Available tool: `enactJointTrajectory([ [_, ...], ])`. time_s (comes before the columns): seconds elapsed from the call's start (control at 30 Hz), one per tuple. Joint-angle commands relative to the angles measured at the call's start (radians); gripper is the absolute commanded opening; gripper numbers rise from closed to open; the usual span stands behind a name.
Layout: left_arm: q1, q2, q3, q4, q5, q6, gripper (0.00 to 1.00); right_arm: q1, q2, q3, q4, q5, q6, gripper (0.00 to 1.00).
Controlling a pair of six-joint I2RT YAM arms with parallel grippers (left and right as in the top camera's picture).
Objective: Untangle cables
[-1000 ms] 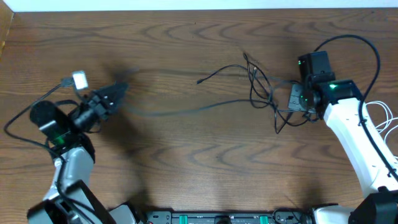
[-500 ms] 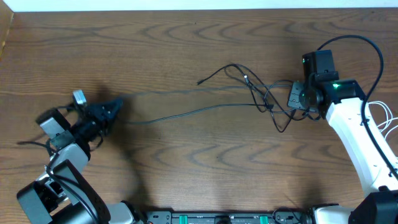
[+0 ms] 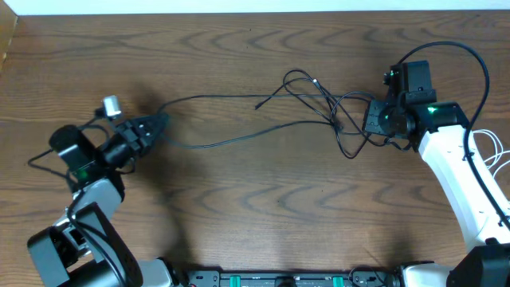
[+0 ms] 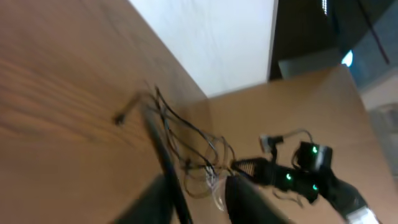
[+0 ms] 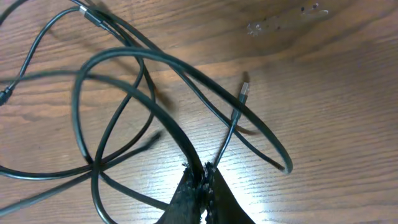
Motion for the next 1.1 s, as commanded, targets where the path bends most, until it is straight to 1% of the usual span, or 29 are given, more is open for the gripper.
enactJointTrajectory([
  [0.0,-0.063,-0.003,0.002,0.008,-0.054,-0.01,0.85,-0.007,0.008,0.003,-0.006,-0.014,-0.016,0.01],
  [0.03,-0.08,-0.003,0.002,0.008,-0.098,-0.025,0.92,-0.007,0.008,0.003,-0.009,-0.014,-0.016,0.01],
  [0.1,-0.108,-0.003,0.002,0.009,-0.185,-0.079,0.93,-0.006,0.008,0.003,-0.011,-0.014,-0.016,0.01],
  [0.17,-0.118,-0.003,0.002,0.02,-0.251,-0.108,0.93,-0.007,0.008,0.003,-0.012,-0.018,-0.016,0.01],
  [0.27,-0.106,-0.003,0.004,0.1,-0.286,-0.124,0.93,-0.007,0.008,0.003,-0.012,-0.018,-0.016,0.01],
  [0.3,-0.097,-0.003,0.006,0.125,-0.301,-0.146,0.94,-0.007,0.008,0.003,-0.012,-0.018,-0.016,0.01],
  [0.37,-0.082,-0.003,0.011,0.172,-0.31,-0.239,0.94,-0.003,0.008,0.003,-0.011,-0.022,-0.016,0.01],
  [0.43,-0.091,-0.003,0.011,0.246,-0.284,-0.31,0.94,0.004,0.008,0.003,-0.01,-0.024,-0.016,0.01],
  [0.47,-0.117,-0.003,0.011,0.291,-0.25,-0.343,0.94,0.008,0.009,0.003,-0.007,-0.024,-0.016,0.01],
  [0.53,-0.181,-0.003,0.011,0.314,-0.219,-0.393,0.94,0.014,0.01,0.003,-0.002,-0.024,-0.016,0.01],
  [0.57,-0.219,-0.003,0.011,0.31,-0.22,-0.411,0.94,0.016,0.011,0.003,0.0,-0.024,-0.016,0.01],
  [0.63,-0.327,-0.003,0.011,0.29,-0.266,-0.452,0.94,0.016,0.013,0.003,0.004,-0.024,-0.016,0.01],
  [0.7,-0.431,-0.003,0.011,0.267,-0.358,-0.489,0.94,0.016,0.014,0.003,0.005,-0.024,-0.016,0.01],
  [0.8,-0.599,-0.003,0.011,0.201,-0.558,-0.558,0.94,0.016,0.019,0.003,0.002,-0.012,-0.016,0.01],
  [0.97,-0.813,-0.003,0.011,0.077,-0.875,-0.695,0.94,0.014,0.019,0.003,-0.008,0.021,-0.015,0.01],
  [1.07,-0.914,-0.003,0.011,0.021,-1.06,-0.798,0.94,0.014,0.019,0.003,-0.008,0.021,-0.015,0.01],
])
